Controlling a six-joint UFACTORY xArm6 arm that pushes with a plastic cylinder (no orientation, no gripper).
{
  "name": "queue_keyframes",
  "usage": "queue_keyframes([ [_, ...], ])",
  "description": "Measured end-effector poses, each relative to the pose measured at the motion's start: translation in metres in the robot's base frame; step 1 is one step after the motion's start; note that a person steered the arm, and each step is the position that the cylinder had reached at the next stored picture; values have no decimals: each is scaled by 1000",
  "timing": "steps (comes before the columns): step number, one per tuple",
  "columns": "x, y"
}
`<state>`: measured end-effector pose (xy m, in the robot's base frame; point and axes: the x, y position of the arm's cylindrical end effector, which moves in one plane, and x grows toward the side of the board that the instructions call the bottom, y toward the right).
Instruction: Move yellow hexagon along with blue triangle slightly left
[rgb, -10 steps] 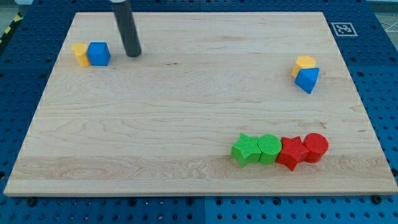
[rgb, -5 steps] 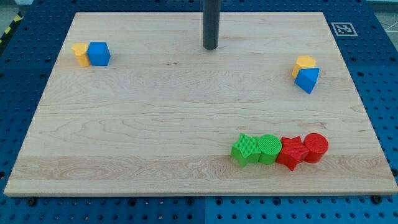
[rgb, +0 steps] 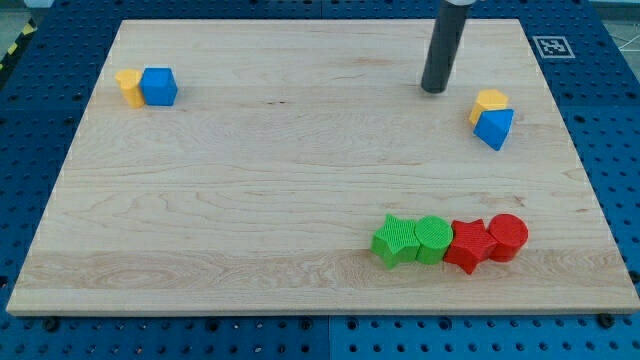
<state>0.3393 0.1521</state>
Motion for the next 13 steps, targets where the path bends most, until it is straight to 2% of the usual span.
queue_keyframes([
  [2,24,40],
  [5,37,77],
  [7,28,92],
  [9,35,143],
  [11,51,147],
  [13,56,111],
])
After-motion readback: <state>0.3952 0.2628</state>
